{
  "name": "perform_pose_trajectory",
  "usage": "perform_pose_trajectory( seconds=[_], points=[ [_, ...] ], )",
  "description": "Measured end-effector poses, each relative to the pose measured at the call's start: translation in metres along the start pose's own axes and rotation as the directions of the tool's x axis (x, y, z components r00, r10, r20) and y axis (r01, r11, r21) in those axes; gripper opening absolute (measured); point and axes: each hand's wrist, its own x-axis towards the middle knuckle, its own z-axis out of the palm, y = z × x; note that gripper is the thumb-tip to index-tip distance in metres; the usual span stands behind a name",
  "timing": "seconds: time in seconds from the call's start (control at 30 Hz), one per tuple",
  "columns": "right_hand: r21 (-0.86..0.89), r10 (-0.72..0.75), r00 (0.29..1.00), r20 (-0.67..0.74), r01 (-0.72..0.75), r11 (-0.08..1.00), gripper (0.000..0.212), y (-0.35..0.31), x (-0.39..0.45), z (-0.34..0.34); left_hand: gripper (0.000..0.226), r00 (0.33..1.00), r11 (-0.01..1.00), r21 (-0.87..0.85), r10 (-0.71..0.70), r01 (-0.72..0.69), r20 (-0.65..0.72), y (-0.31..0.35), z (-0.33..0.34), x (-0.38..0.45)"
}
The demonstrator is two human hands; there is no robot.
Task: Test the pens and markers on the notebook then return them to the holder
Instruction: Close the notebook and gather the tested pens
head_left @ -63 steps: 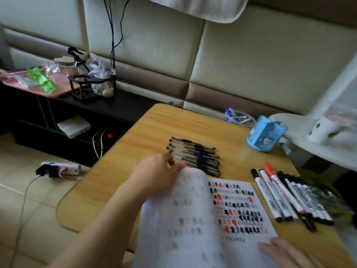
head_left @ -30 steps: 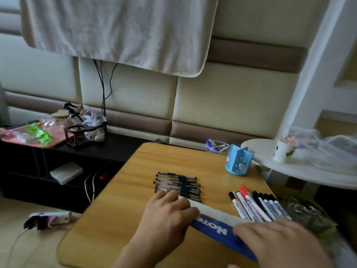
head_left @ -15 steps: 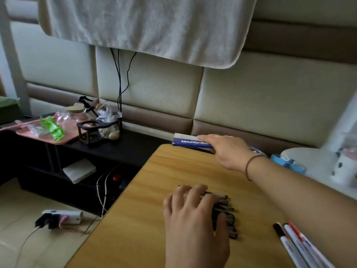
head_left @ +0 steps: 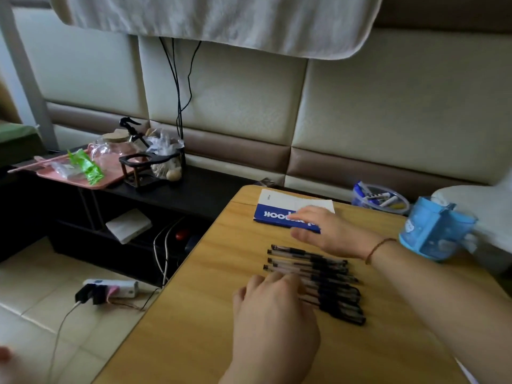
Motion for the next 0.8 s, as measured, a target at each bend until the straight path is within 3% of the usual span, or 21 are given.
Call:
perform_pose_trajectory(
  seconds=[0.07,0.13,0.23,0.33,0.47,0.53,0.6,0.7,0.73,0.8],
  points=[
    [-0.183,0.031,0.968,0.247,0.015,0.983,0.097,-0.015,-0.031,0.003,0.031,0.999,0.999,0.008,-0.032,0.032,-0.006,-0.002,-0.004,-0.001],
    [-0.309,0.089,0.935,0.344,0.024,0.951,0.113,-0.019,-0.048,0.008,0.035,0.997,0.997,0.006,-0.073,0.073,0.003,-0.003,-0.007,-0.003],
    [-0.298,0.122,0.943,0.311,-0.025,0.954,0.119,-0.018,-0.063,0.019,0.038,0.995,0.996,0.003,-0.094,0.094,-0.031,-0.010,-0.006,-0.004],
    [-0.265,0.069,0.973,0.219,-0.009,0.964,0.099,-0.022,-0.085,0.033,0.050,0.999,0.999,0.022,-0.035,0.035,-0.019,-0.019,-0.001,-0.004],
    [-0.222,-0.065,0.991,0.118,0.090,0.971,0.077,-0.031,-0.123,0.053,0.095,0.971,0.984,0.165,0.029,-0.070,0.239,-0.026,0.005,-0.003],
    [-0.217,-0.140,0.988,0.068,0.152,0.964,0.075,-0.030,-0.134,0.059,0.107,0.937,0.980,0.180,0.016,-0.084,0.349,-0.025,0.006,-0.002],
    [-0.127,-0.155,0.986,0.068,0.163,0.979,0.077,-0.023,-0.138,0.057,0.106,0.927,0.985,0.157,0.013,-0.077,0.374,-0.024,0.009,-0.003],
    [0.231,-0.041,0.996,0.084,0.020,0.973,0.062,-0.013,-0.136,0.041,0.081,0.938,0.967,0.205,0.074,-0.151,0.339,-0.026,0.012,-0.005],
    [0.277,0.001,0.999,0.051,-0.015,0.961,0.051,-0.008,-0.134,0.036,0.073,0.939,0.961,0.219,0.089,-0.169,0.333,-0.027,0.012,-0.007],
    [0.151,0.067,0.997,0.026,-0.071,0.986,0.037,0.000,-0.126,0.029,0.063,0.938,0.959,0.216,0.105,-0.183,0.329,-0.026,0.012,-0.008]
  ],
)
